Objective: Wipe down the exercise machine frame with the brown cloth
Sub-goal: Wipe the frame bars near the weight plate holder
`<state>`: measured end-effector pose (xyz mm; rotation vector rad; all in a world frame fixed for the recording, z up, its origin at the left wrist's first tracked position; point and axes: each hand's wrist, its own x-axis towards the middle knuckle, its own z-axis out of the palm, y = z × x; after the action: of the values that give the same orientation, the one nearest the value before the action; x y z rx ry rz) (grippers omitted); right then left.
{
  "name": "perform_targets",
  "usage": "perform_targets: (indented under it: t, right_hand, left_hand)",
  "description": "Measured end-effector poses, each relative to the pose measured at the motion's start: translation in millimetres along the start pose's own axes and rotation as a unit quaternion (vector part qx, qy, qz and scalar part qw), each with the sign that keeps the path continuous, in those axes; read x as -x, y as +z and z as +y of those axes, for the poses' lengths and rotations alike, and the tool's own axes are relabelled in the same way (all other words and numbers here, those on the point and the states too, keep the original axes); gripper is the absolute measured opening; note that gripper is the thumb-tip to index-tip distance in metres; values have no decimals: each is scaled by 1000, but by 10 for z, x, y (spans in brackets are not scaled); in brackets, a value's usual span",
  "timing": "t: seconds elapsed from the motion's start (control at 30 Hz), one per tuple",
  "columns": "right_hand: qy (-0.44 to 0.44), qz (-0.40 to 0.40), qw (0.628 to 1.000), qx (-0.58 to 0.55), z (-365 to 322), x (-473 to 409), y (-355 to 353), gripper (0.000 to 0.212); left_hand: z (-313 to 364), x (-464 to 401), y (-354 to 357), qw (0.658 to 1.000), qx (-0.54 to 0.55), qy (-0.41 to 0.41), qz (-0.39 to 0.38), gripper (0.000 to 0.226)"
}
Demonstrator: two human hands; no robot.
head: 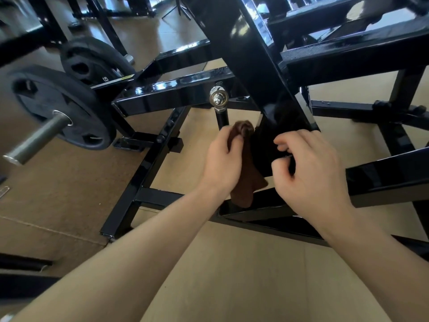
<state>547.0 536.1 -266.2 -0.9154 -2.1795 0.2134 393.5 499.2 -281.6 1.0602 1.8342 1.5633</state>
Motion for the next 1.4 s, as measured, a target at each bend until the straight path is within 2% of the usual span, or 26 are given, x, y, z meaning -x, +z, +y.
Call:
perform_targets:
  t: [0.1, 0.17, 0.27, 0.4, 0.5, 0.6, 0.67, 0.73, 0.83, 0.93, 1.03, 1.13, 1.2, 1.4]
  right_hand:
    - [5, 8, 1000, -17, -16, 7, -17, 45]
    - [15, 15, 999, -28, -25, 5, -28, 48]
    - [24, 21, 999, -38, -37, 9, -28, 49]
    - [22, 23, 999, -39, -50, 1, -18, 50]
    - [21, 12, 999, -26, -50, 2, -18, 50]
    - [24, 3, 1000, -17, -58, -3, -17, 52]
    - [21, 8, 999, -24, -54, -7, -35, 50]
    - [31, 17, 998, -50, -38, -3, -52, 43]
    - [89, 44, 988, -117, 5, -37, -75, 33]
    - [127, 87, 985, -81, 126, -91, -132, 30]
    - [186, 83, 977, -67, 252, -109, -175, 36]
    - [164, 46, 982, -87, 216, -76, -153, 50]
    - [157, 31, 984, -73, 210, -82, -149, 53]
    - [168, -12, 983, -78, 237, -74, -183, 59]
  left_hand:
    - [305, -42, 21, 995, 61, 79, 25, 18]
    - [380, -45, 29, 992, 77, 98, 32, 18]
    - [238, -17, 26, 995, 33, 91, 18, 18]
    - [-30, 46, 59, 999, -38, 22, -20, 18]
    - [35, 48, 65, 996, -68, 57, -10, 20]
    - [265, 23, 73, 991, -12, 133, 32, 18]
    - [321, 26, 85, 989, 33, 139, 36, 17]
    - [241, 49, 99, 991, 7, 127, 28, 17]
    - [-13, 59, 96, 998, -38, 42, -3, 18]
    - [-117, 92, 101, 998, -51, -22, -20, 18]
    - [50, 109, 121, 999, -19, 6, 25, 17]
    - [302, 105, 114, 993, 29, 92, 63, 20]
    - [326, 119, 136, 991, 18, 111, 68, 19]
    - [-108, 163, 129, 994, -107, -25, 4, 18]
